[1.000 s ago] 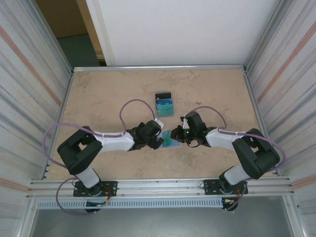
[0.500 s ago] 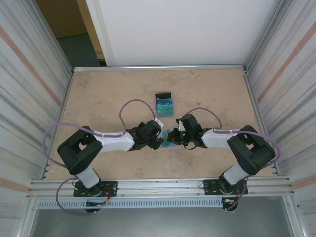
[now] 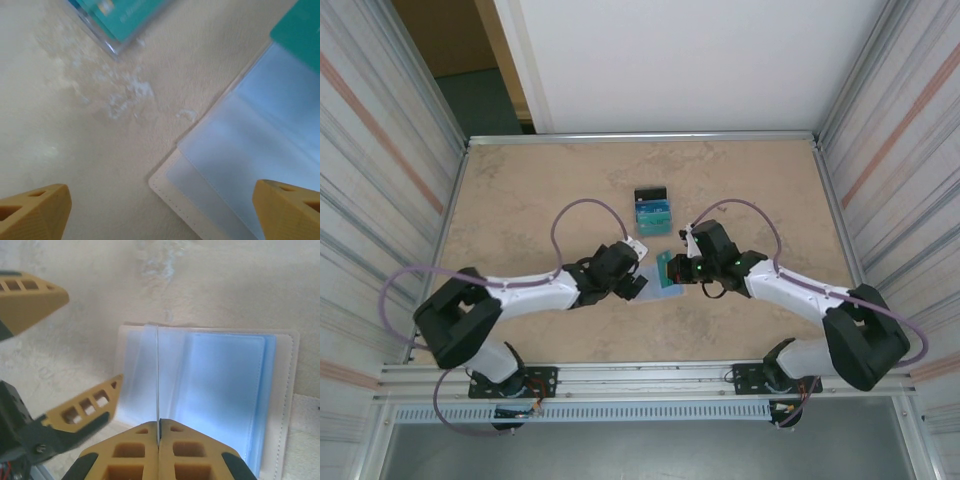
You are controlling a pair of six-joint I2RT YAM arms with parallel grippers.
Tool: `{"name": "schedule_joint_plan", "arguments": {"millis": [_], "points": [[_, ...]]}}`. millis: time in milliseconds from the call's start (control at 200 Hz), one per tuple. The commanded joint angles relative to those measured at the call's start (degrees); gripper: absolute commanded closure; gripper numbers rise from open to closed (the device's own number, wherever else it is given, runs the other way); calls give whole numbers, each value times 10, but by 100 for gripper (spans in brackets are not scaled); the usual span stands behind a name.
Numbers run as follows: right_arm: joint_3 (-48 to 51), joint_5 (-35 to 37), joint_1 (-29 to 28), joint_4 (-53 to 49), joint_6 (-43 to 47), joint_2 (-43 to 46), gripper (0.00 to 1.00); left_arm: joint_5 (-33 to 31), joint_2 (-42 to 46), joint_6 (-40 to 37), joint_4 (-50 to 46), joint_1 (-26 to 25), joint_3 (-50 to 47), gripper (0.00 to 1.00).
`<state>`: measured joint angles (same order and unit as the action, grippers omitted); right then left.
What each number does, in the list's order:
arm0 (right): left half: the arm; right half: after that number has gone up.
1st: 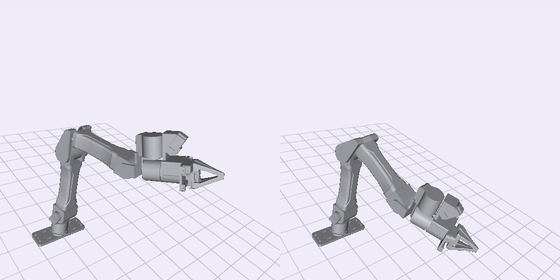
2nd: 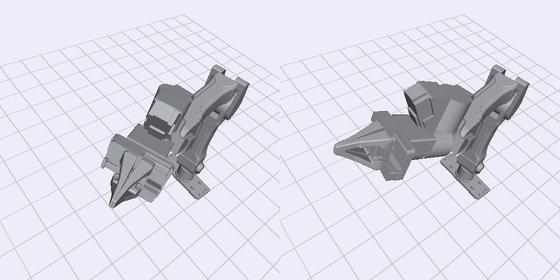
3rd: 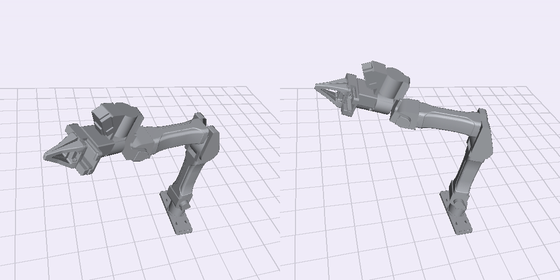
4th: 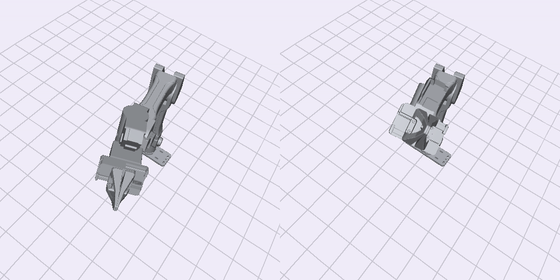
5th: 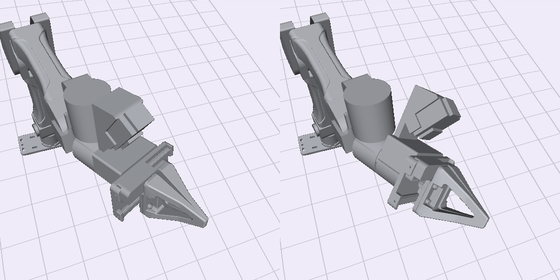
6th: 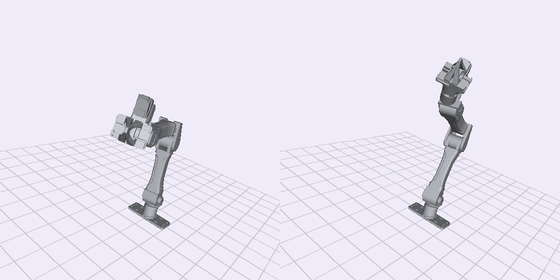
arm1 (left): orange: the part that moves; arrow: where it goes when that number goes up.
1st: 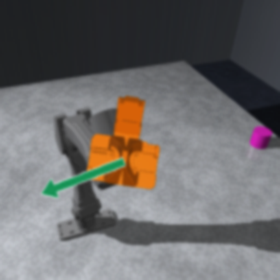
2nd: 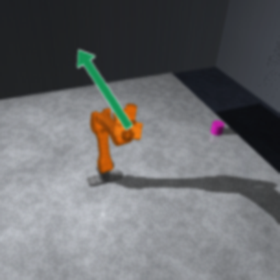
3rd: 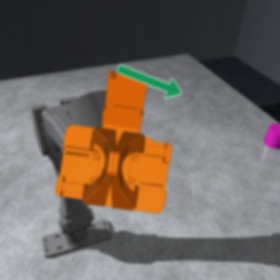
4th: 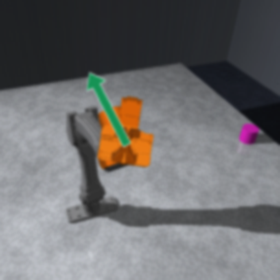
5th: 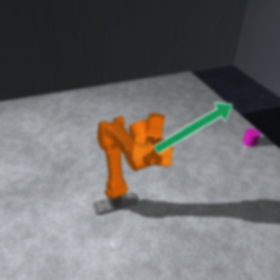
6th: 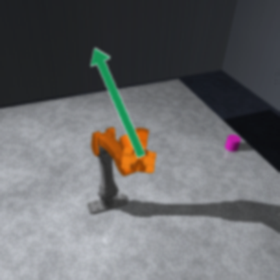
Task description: Take the credit cards out of the card holder
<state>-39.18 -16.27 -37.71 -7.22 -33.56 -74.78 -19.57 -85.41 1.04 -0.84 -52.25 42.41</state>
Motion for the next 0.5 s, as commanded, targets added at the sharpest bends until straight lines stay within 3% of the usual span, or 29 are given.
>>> {"name": "schedule_joint_plan", "arguments": {"millis": [0,75,306,376,496], "points": [[-29,-3,-17,-56,110,29,100,14,81,-41,7,0,-8,11],[-40,-12,-28,-68,156,39,100,78,126,-57,4,21,-12,15],[-69,-74,-40,-82,269,50,100,409,220,-112,-19,119,-20,37],[-81,-103,-40,-91,291,48,100,468,230,-140,-32,133,-19,38],[-101,-142,-40,-113,319,42,100,513,232,-191,-41,135,-22,38]]}}
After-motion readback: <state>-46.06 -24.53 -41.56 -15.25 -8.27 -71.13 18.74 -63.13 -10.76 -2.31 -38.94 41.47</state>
